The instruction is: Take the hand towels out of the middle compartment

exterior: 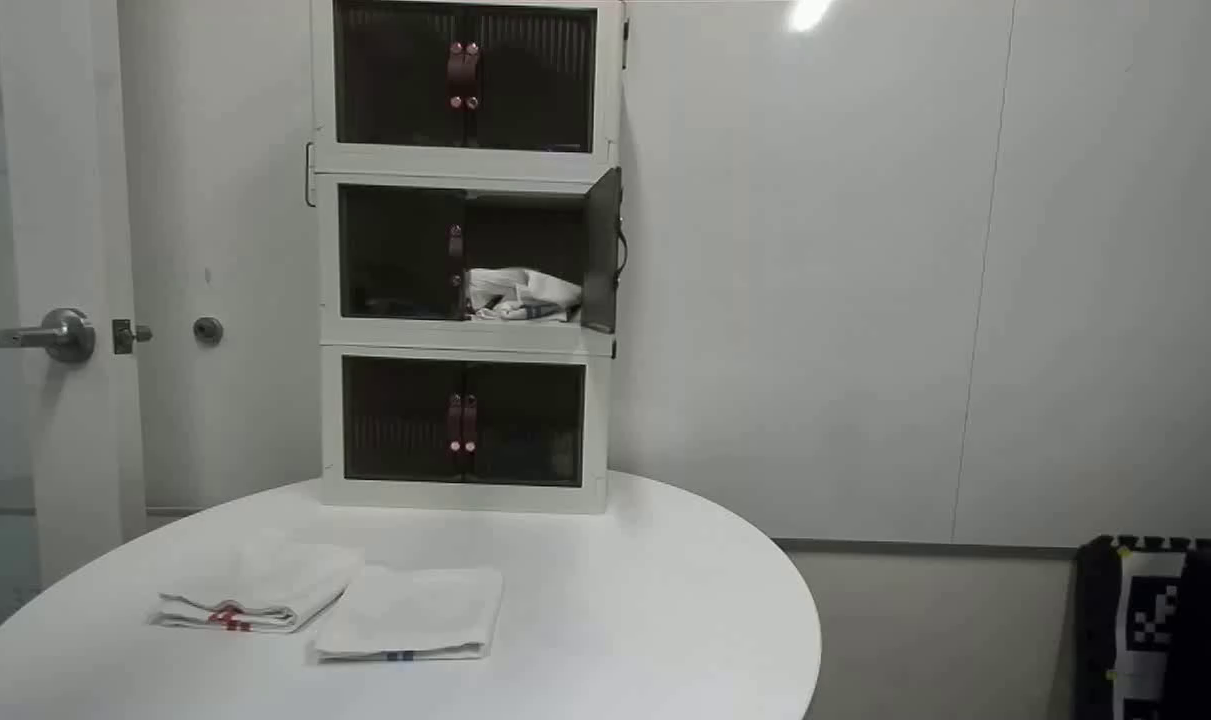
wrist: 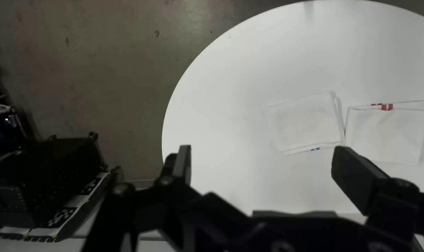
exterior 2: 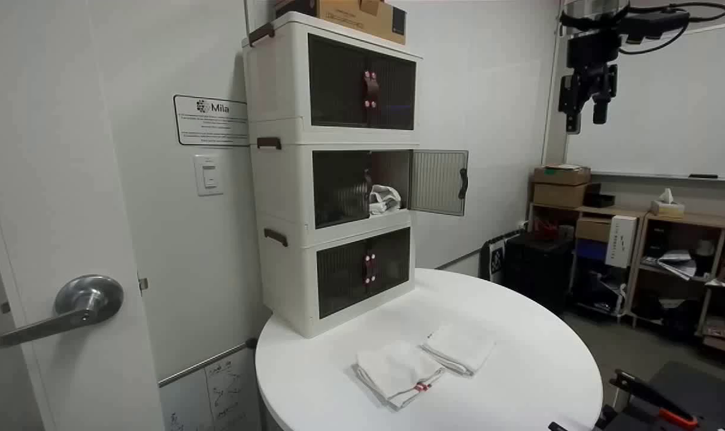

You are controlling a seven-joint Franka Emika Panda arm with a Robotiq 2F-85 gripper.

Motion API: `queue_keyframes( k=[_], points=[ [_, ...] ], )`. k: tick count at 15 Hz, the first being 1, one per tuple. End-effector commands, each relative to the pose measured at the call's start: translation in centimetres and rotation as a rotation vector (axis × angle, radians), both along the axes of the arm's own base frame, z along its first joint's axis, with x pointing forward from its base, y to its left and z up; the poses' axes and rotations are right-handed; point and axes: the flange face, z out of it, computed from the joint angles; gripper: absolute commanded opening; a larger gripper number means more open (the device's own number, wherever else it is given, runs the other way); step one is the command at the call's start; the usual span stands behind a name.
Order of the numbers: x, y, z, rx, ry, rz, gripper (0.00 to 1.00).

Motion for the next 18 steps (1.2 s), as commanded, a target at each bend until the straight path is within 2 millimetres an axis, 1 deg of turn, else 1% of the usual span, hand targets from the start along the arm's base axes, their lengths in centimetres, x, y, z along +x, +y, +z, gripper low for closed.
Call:
queue_keyframes(
  k=[1, 5, 7, 11, 13, 15, 18],
  points=[
    [0.0, 0.0, 0.1, 0.000, 0.000, 0.000, 1.00],
    [0.0, 0.0, 0.1, 0.000, -0.001, 0.000, 1.00],
    [1.4, 0.9, -0.1, -0.001, -0.064, -0.158, 1.00],
    [5.8, 3.4, -1.4, 0.085, -0.151, -0.349, 1.00],
    [8.5, 4.3, -2.0, 0.126, -0.200, -0.441, 1.00],
    [11.2, 4.0, -3.0, 0.191, -0.208, -0.531, 1.00],
    [15.2, 2.3, -4.4, 0.263, -0.263, -0.666, 1.00]
  ],
)
